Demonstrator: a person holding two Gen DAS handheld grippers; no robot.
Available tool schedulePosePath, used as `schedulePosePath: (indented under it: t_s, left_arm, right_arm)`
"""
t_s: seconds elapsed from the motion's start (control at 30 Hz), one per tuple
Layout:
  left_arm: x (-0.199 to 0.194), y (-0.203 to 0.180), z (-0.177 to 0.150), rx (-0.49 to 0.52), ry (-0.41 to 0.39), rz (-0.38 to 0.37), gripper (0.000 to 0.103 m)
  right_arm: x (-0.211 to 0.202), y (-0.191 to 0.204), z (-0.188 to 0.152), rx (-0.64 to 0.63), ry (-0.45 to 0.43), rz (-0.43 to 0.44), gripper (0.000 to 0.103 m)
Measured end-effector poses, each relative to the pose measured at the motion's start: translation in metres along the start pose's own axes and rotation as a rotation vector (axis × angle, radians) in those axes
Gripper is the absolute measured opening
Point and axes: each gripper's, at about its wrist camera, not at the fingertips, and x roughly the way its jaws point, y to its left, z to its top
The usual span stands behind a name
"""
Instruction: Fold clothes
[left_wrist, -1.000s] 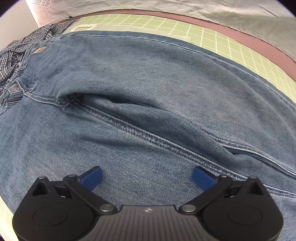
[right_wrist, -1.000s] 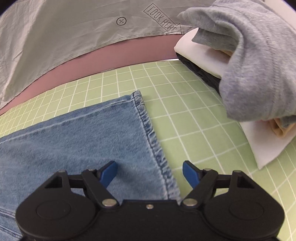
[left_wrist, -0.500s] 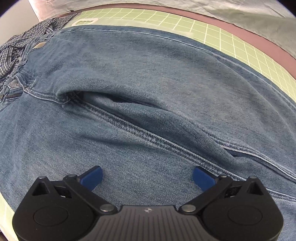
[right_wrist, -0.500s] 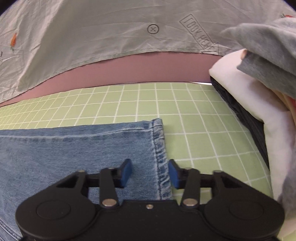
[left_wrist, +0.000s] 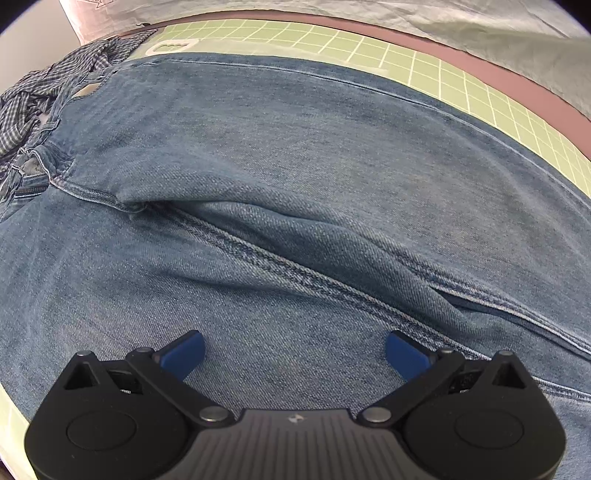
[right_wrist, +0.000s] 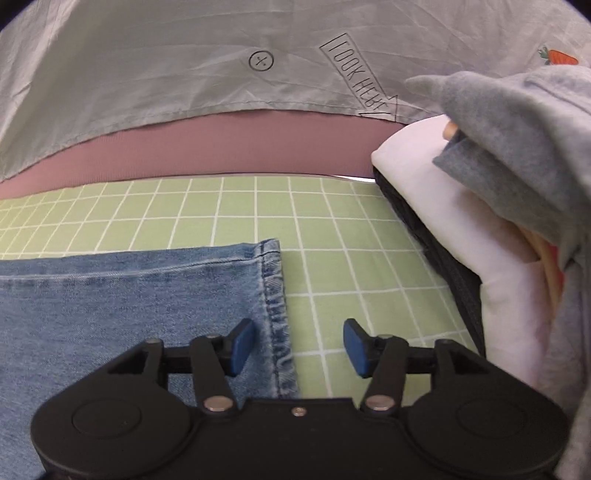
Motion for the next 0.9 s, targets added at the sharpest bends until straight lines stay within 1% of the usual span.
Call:
schedulePosePath:
  t_s: [0.07, 0.1, 0.23, 0.27, 0.3, 0.37, 0.47, 0.53, 0.6, 0.63, 0.7, 0.73, 0.83, 0.9]
  left_arm:
    - [-0.001, 0.000, -0.004, 0.000, -0.014, 0.001, 0.103]
    - [-0.001, 0.000, -0.007, 0.000, -0.022, 0.001, 0.103]
    - [0.000, -0.003, -0.011, -0.001, -0.050, 0.003, 0.103]
    - [0.001, -0.003, -0.011, -0.002, -0.054, 0.004, 0.103]
    - [0.001, -0.004, -0.011, -0.002, -0.058, 0.004, 0.103]
    - [0.002, -0.004, -0.012, 0.003, -0.061, 0.001, 0.103]
    - [-0.001, -0.001, -0.013, 0.011, -0.049, -0.023, 0.103]
    - [-0.007, 0.005, -0.017, -0.015, -0.053, -0.061, 0.103]
    - [-0.017, 0.010, -0.024, -0.012, -0.071, -0.080, 0.103]
    - [-0.022, 0.013, -0.028, -0.009, -0.081, -0.088, 0.103]
    - [-0.034, 0.016, -0.040, 0.040, -0.110, -0.069, 0.103]
    - [-0.039, 0.018, -0.045, 0.064, -0.123, -0.059, 0.103]
    - [-0.053, 0.030, -0.064, 0.081, -0.148, -0.054, 0.103]
    - [-0.060, 0.039, -0.074, 0.078, -0.153, -0.055, 0.103]
  right_arm:
    - [-0.020, -0.006, -0.008, 0.058, 0.000, 0.023, 0.060]
    - [-0.032, -0.006, -0.014, 0.065, -0.001, 0.023, 0.062]
    - [-0.084, 0.002, -0.052, 0.077, 0.004, -0.022, 0.068]
    - [-0.097, 0.004, -0.063, 0.090, 0.008, -0.033, 0.072]
    - [-0.110, 0.007, -0.074, 0.116, 0.013, -0.046, 0.074]
    - [-0.135, 0.011, -0.099, 0.173, 0.031, -0.055, 0.074]
    - [-0.170, 0.017, -0.137, 0.248, 0.060, -0.073, 0.074]
    - [-0.187, 0.021, -0.157, 0.265, 0.081, -0.104, 0.074]
    - [-0.200, 0.027, -0.175, 0.252, 0.096, -0.146, 0.074]
    - [-0.206, 0.028, -0.182, 0.249, 0.106, -0.164, 0.074]
    - [-0.218, 0.028, -0.194, 0.266, 0.108, -0.187, 0.074]
    - [-0.224, 0.027, -0.199, 0.277, 0.107, -0.186, 0.075]
    - [-0.238, 0.027, -0.214, 0.302, 0.108, -0.178, 0.076]
    - [-0.241, 0.026, -0.222, 0.332, 0.117, -0.153, 0.077]
